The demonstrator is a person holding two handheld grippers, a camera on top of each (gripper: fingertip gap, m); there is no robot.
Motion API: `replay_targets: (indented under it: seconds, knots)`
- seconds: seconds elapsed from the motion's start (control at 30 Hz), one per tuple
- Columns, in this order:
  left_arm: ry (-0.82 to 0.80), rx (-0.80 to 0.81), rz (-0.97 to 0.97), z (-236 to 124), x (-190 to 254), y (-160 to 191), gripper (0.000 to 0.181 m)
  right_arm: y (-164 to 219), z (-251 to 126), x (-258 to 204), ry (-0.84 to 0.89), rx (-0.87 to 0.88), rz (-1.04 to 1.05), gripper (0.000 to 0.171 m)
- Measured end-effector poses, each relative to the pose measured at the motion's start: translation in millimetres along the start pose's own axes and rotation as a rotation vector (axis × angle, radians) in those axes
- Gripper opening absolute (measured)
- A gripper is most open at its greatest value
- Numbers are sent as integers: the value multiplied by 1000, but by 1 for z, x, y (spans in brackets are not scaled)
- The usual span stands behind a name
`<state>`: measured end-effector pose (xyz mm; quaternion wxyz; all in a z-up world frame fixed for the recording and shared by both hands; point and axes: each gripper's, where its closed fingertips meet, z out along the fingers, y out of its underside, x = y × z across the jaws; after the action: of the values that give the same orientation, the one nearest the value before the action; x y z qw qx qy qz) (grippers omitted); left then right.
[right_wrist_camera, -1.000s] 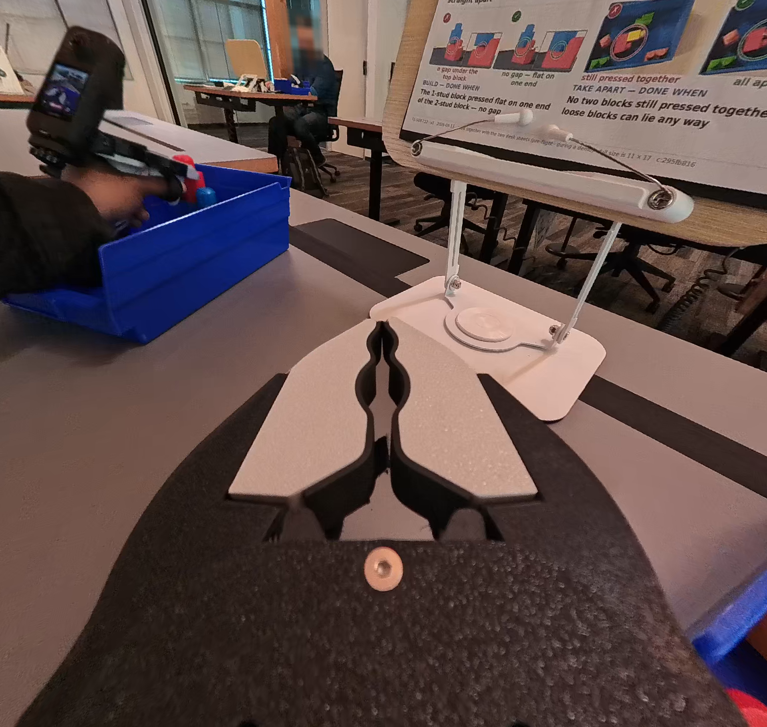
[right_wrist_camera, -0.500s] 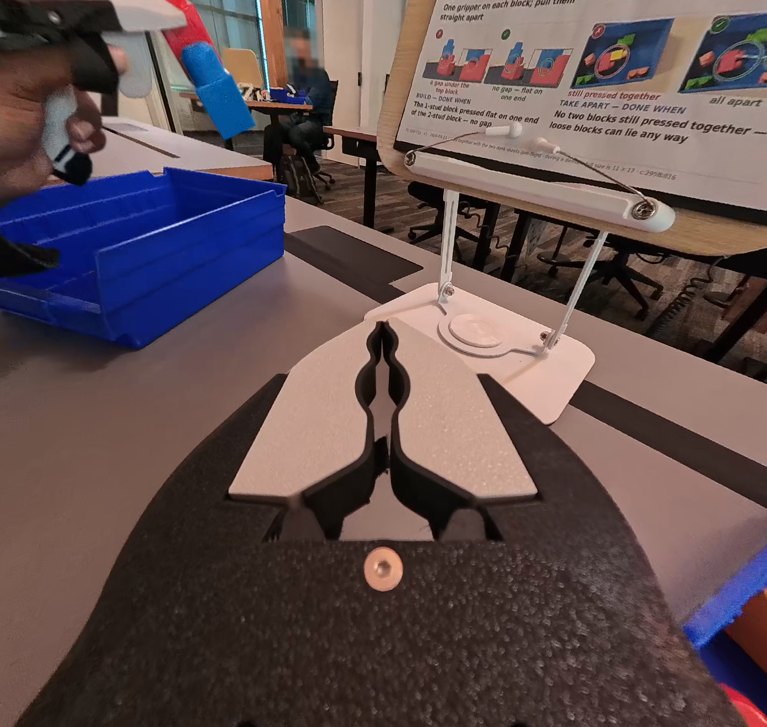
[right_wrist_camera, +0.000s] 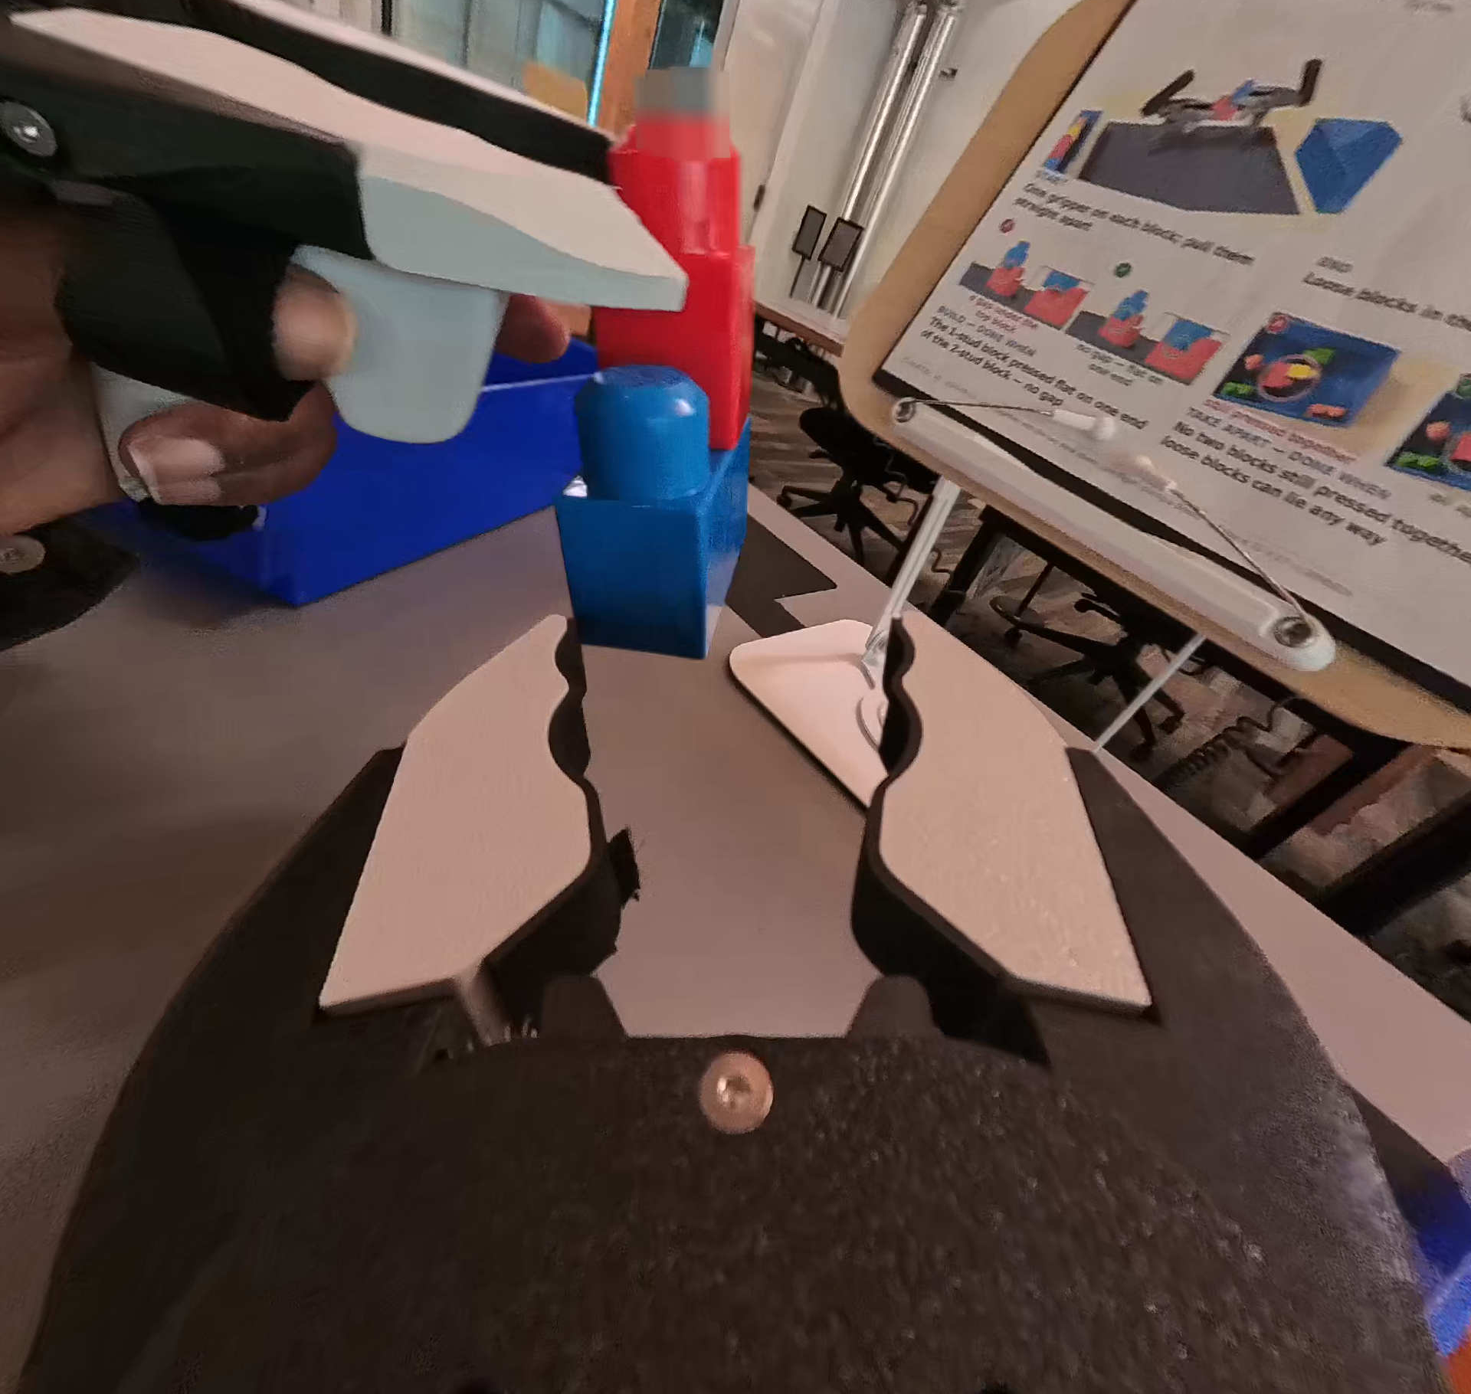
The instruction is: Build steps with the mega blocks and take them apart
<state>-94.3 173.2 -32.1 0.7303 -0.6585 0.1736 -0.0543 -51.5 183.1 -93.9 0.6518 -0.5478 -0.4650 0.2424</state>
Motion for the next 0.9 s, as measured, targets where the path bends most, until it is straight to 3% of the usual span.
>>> replay_targets:
  seconds: [0.47,0.5,0.57,0.9]
  knots:
    - [33,11,-49,-1,26,5,30,-4,9,-23,21,-15,7,77]
    - [39,17,-50,0,30,5,31,-4,9,-20,43,-19,7,73]
    - [40,33,-51,-1,35,3,30,-3,5,-16,74,-27,-14,43]
    - [46,53,-69,-3,35,-1,30,-7,3,-14,87,-37,-32,41]
